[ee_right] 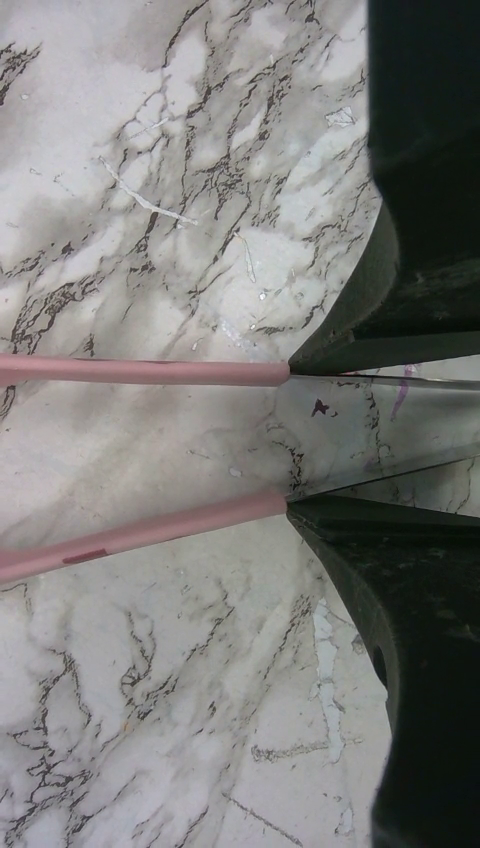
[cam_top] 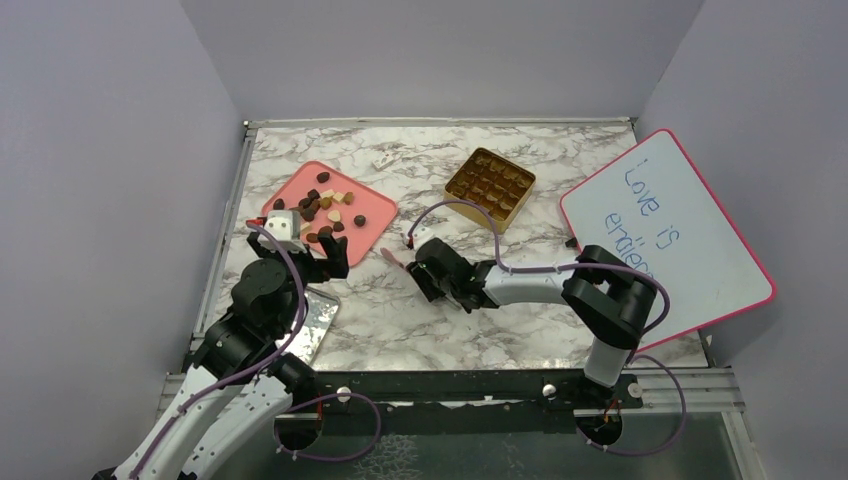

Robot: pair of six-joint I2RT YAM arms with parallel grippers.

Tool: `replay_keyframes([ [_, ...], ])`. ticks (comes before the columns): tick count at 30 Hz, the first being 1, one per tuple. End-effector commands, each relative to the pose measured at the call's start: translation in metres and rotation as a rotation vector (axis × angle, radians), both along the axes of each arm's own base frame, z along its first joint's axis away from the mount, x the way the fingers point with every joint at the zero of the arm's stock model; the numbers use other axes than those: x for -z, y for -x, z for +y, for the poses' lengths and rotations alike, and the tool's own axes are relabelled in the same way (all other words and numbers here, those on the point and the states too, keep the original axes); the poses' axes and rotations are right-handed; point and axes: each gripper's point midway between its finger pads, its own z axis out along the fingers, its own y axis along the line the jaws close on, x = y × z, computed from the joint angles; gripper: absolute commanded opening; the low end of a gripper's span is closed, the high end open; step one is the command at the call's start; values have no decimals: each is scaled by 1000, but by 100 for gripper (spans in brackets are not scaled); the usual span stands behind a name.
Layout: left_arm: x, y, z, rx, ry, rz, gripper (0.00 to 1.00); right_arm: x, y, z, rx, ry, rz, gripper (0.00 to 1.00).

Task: Pack the chocolate
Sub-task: Pick up the clamp from the center of the board.

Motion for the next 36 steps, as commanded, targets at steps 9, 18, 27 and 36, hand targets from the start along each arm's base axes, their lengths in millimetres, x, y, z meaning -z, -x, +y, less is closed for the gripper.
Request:
replay_keyframes([
  [9, 3, -2, -9, 34, -3, 19, 99, 22, 20, -31, -2, 112, 52, 51],
  [18, 7, -4, -12, 41, -7, 32, 99, 21, 21, -29, -13, 103, 57, 50],
  [27, 28, -9, -30, 99, -41, 144, 97, 9, 15, -25, -7, 90, 29, 42],
  [36, 61, -15, -62, 165, -9, 323, 92, -69, 24, -26, -51, -64, -44, 40],
])
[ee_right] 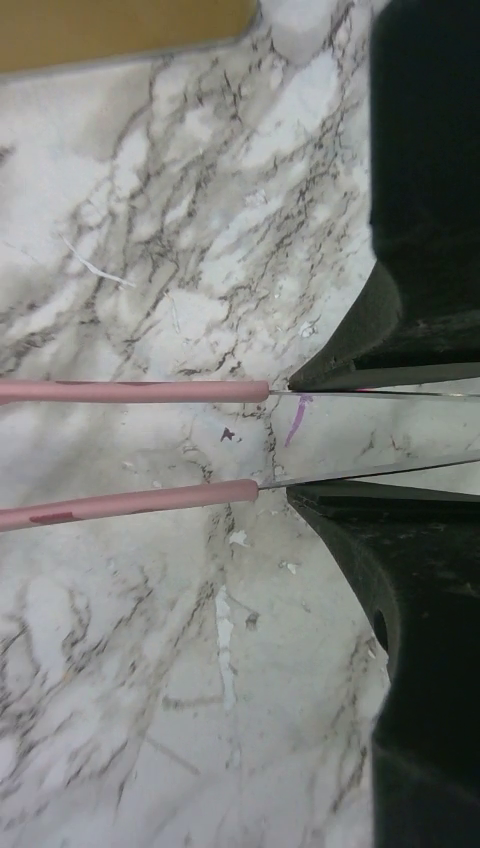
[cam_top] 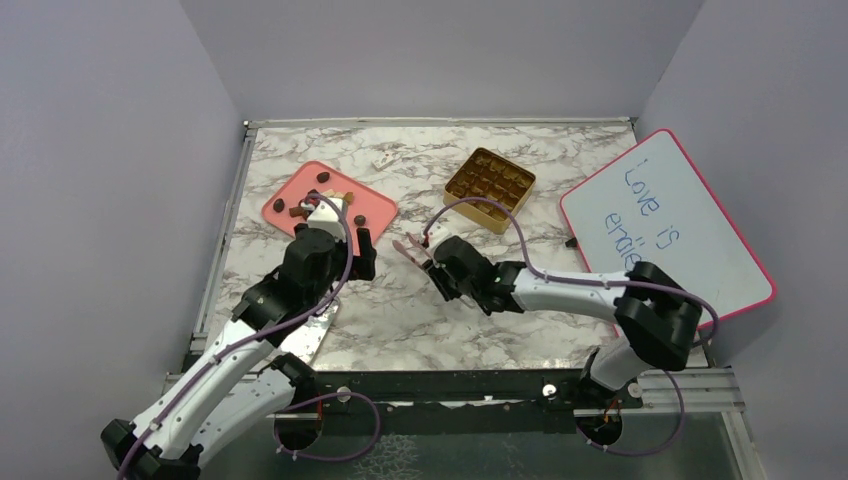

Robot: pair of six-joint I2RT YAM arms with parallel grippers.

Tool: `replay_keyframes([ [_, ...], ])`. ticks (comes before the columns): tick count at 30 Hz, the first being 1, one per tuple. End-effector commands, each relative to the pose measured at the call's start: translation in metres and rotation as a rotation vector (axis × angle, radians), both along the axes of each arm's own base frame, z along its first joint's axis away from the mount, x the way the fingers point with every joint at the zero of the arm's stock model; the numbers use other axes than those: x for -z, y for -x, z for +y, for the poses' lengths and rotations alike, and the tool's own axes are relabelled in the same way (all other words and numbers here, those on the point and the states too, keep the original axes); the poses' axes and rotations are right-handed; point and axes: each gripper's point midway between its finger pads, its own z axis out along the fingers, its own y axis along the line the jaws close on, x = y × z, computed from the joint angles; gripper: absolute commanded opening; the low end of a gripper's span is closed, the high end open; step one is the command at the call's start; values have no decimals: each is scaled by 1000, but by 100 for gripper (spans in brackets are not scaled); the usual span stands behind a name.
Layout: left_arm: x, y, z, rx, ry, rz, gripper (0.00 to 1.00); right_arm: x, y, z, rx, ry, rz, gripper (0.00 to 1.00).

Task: Pack the chocolate
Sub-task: Pick up the clamp from the center of the board.

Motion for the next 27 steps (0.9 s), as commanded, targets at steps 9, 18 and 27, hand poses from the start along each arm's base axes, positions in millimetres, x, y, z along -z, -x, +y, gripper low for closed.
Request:
replay_keyframes([
  [9, -15, 3, -87, 244, 324, 142, 94, -99, 30, -3, -154, -177, -60, 40],
  [18, 8, -12, -85, 157, 306, 182, 93, -122, 35, -5, -166, -207, -63, 40],
  [27, 67, -18, -80, 110, 152, 337, 90, -170, 29, -11, -109, -310, -150, 40],
])
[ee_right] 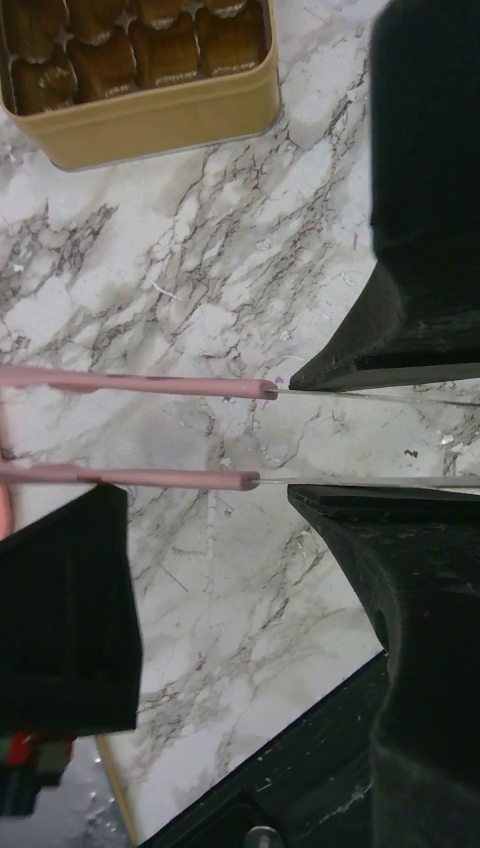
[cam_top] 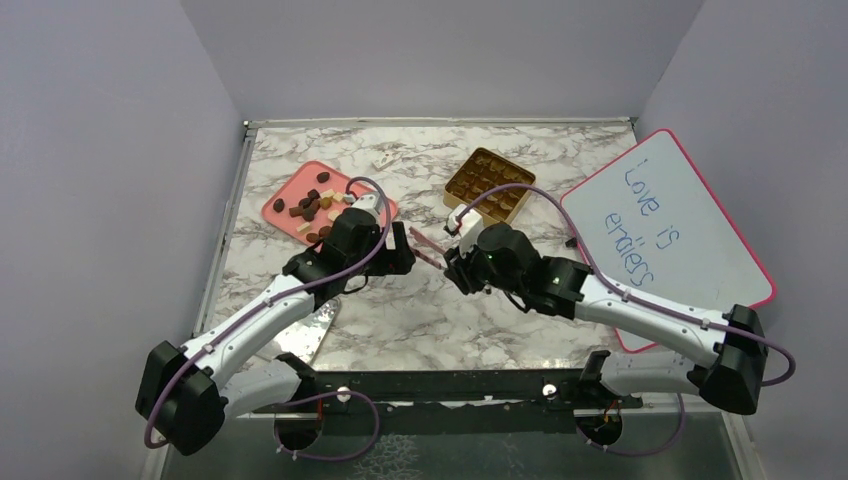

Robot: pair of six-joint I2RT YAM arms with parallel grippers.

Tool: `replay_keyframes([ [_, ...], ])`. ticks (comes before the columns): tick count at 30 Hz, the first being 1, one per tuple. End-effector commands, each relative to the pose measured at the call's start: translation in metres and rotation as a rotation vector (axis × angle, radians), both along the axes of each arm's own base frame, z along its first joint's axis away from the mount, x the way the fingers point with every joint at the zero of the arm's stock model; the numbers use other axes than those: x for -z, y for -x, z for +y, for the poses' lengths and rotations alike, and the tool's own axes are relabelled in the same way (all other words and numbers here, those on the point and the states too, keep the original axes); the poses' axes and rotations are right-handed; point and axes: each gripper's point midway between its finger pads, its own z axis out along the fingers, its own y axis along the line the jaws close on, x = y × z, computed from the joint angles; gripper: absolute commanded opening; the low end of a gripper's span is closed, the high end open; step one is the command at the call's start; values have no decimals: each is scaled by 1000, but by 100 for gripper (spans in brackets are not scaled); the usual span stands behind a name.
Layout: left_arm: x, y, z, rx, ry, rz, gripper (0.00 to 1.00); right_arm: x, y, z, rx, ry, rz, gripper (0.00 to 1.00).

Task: Pack the chocolate
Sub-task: Pick up the clamp from the center of the board, then pick up the fake chocolate from the plate.

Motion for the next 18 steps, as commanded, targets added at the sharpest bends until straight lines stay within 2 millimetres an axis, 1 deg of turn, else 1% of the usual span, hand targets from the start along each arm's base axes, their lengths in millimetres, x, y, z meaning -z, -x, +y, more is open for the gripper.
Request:
replay_keyframes([
  [1, 12, -2, 3, -7, -51, 31, 90, -46, -7, 0, 46, -113, -77, 40],
  [4, 7, 0, -1, 19, -38, 26, 89, -46, -9, -1, 57, -108, -82, 40],
  [7, -8, 0, -3, 28, -9, -9, 89, -37, -8, 2, 49, -86, -64, 40],
  [10, -32, 3, -1, 42, 28, -75, 89, -29, -8, 4, 48, -71, -40, 40],
  [13, -60, 10, 5, 62, 52, -175, 90, -23, -9, 8, 46, -59, -26, 41],
  [16, -88, 20, 17, 82, 64, -300, 95, -17, -16, 14, 58, -27, -19, 42],
  [18, -100, 25, 30, 66, 51, -379, 99, -14, -21, 21, 62, -12, -14, 42],
])
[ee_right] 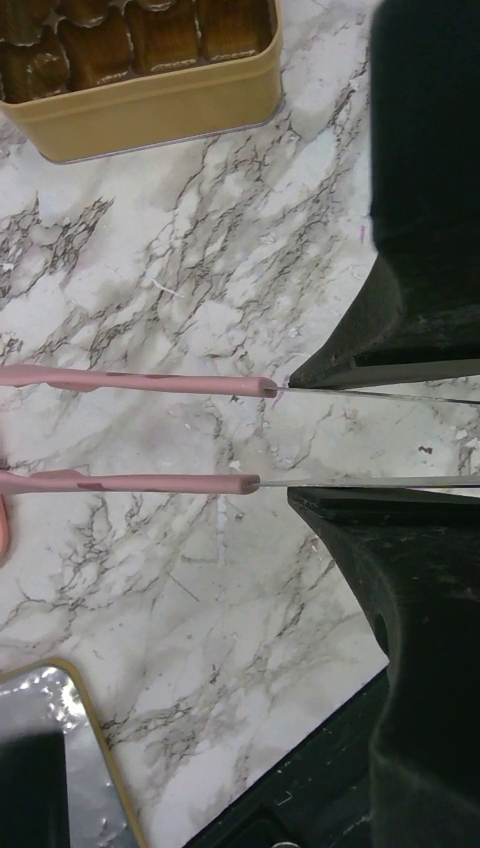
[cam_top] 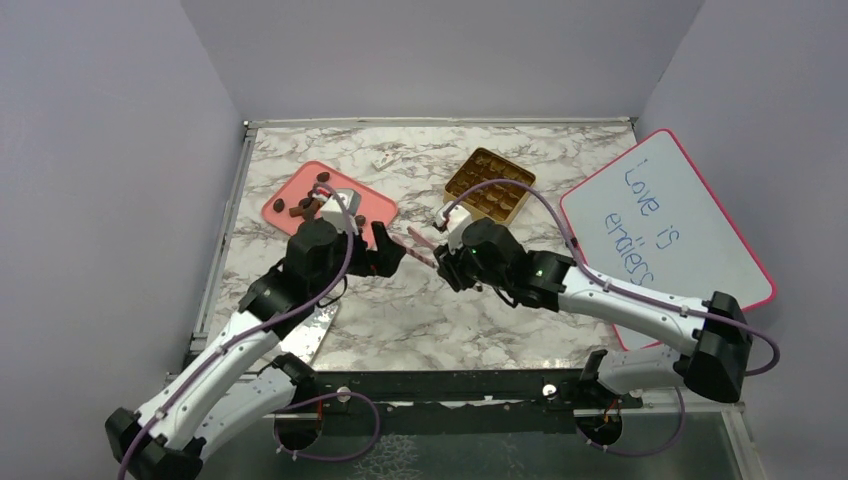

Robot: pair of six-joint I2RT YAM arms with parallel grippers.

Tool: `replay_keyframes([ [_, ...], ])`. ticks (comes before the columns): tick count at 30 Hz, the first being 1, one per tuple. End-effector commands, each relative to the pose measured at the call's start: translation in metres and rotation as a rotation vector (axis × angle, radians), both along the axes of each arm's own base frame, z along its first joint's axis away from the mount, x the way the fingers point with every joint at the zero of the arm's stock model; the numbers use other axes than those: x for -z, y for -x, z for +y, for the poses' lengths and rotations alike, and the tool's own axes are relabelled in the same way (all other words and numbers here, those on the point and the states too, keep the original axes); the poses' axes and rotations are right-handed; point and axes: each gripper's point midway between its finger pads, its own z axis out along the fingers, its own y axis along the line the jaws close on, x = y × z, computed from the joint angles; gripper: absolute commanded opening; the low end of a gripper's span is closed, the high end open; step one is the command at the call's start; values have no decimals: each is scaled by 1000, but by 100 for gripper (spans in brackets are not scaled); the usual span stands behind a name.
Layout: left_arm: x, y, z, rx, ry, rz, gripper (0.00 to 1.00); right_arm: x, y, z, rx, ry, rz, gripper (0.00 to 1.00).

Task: Pack the chocolate
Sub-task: Pick up the fake chocolate from the plate.

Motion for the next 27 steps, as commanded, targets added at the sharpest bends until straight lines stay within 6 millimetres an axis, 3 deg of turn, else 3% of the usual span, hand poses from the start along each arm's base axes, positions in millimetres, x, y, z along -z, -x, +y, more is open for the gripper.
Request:
replay_keyframes([
  [1, -50, 11, 23, -2, 2, -227, 99, -13, -17, 21, 23, -12, -23, 42],
  [7, -66, 19, 64, -142, -6, -368, 99, -3, -41, 55, 24, 19, -35, 42],
  [8, -69, 20, 67, -151, -4, -382, 99, 5, -46, 61, 26, 38, -27, 42],
  [18, -83, 28, 85, -207, 11, -453, 99, 33, -89, 117, 44, 95, -42, 42],
  [27, -85, 30, 91, -227, 11, -470, 99, 50, -109, 130, 73, 117, -40, 43],
])
